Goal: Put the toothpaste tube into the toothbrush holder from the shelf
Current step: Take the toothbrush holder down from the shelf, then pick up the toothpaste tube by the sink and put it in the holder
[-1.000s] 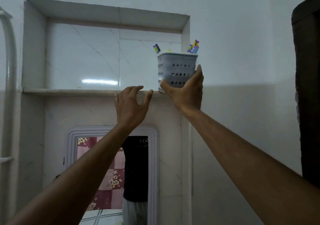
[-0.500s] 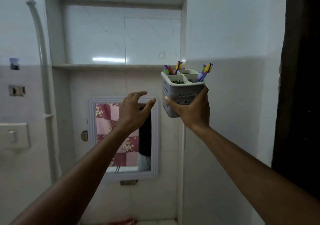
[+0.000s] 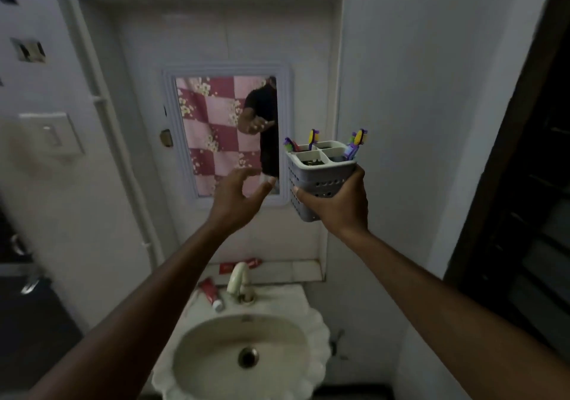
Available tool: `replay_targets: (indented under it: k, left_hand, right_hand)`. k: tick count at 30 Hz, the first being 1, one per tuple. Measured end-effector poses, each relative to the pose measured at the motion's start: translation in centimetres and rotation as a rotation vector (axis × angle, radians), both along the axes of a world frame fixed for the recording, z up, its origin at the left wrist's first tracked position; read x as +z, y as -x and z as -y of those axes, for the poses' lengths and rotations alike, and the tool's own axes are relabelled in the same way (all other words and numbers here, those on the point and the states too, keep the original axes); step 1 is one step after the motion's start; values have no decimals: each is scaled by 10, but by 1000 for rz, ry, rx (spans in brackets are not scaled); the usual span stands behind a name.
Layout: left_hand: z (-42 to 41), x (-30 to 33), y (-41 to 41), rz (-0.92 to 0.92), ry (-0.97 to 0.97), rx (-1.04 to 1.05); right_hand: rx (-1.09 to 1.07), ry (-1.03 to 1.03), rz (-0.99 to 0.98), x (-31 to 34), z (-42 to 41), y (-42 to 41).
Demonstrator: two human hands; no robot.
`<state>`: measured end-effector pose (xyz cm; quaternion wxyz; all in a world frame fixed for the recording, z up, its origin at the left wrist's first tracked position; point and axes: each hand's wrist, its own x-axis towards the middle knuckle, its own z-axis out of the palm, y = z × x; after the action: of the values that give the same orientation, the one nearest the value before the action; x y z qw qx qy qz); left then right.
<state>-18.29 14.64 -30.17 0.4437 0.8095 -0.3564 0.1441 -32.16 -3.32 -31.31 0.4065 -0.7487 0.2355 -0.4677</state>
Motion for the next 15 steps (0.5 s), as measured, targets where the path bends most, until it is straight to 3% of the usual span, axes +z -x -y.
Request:
replay_targets:
  k: [6, 15]
  left_hand:
    - [-22, -74, -19, -99, -41, 20]
    - [-59, -213, -95, -392, -149, 48]
  right_hand:
    - [24, -114, -146, -78, -15, -10]
    - [30, -258, -318, -205, -37, -53]
